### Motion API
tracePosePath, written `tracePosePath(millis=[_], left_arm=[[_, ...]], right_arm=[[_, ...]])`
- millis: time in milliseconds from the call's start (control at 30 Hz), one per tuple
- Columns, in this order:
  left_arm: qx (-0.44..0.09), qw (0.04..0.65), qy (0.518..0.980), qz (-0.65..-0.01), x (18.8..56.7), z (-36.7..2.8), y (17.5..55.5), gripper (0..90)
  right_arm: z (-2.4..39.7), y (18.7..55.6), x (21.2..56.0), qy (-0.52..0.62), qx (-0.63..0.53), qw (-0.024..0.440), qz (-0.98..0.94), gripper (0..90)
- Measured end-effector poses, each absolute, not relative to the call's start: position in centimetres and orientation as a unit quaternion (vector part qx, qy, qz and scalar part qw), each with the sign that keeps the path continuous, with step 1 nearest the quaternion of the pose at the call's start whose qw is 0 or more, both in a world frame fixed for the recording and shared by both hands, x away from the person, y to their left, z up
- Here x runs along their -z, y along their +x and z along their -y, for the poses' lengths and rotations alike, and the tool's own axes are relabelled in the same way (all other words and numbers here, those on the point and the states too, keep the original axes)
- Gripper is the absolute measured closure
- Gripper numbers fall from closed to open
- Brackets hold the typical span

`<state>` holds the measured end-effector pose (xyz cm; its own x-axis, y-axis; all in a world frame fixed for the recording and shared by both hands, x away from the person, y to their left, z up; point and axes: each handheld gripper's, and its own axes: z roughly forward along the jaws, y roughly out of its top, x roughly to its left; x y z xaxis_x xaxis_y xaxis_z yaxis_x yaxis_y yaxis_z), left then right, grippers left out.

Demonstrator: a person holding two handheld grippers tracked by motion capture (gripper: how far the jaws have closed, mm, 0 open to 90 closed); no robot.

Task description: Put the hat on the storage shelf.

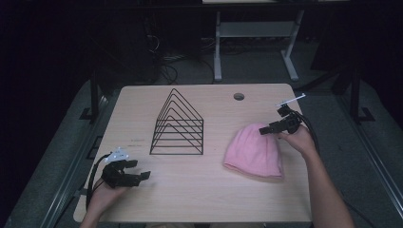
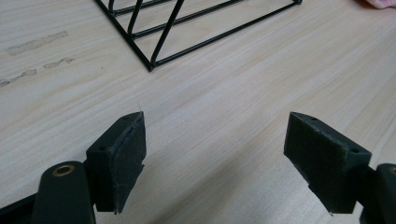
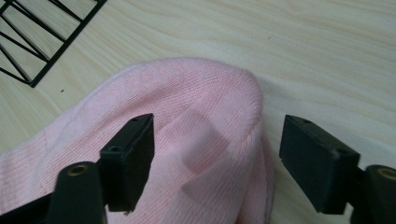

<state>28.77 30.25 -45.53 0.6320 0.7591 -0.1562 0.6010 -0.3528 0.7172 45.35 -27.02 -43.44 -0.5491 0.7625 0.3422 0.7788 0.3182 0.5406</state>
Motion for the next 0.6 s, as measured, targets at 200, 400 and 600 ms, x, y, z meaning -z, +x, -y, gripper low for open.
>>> tracePosePath(millis=[200, 400, 600], left_arm=[[-0.103, 0.386, 0.817, -0.416, 45.5, -30.3, 28.6, 20.8], [-0.103, 0.384, 0.818, -0.416, 45.6, -30.5, 28.6, 20.8], [-0.103, 0.387, 0.817, -0.416, 45.6, -30.4, 28.6, 20.9]], right_arm=[[27.1, 45.9, 44.5, -0.487, 0.330, 0.031, 0.808, 33.2], [27.7, 45.8, 45.0, -0.496, 0.327, 0.043, 0.804, 37.2], [27.8, 45.4, 45.4, -0.500, 0.334, 0.049, 0.797, 41.6]])
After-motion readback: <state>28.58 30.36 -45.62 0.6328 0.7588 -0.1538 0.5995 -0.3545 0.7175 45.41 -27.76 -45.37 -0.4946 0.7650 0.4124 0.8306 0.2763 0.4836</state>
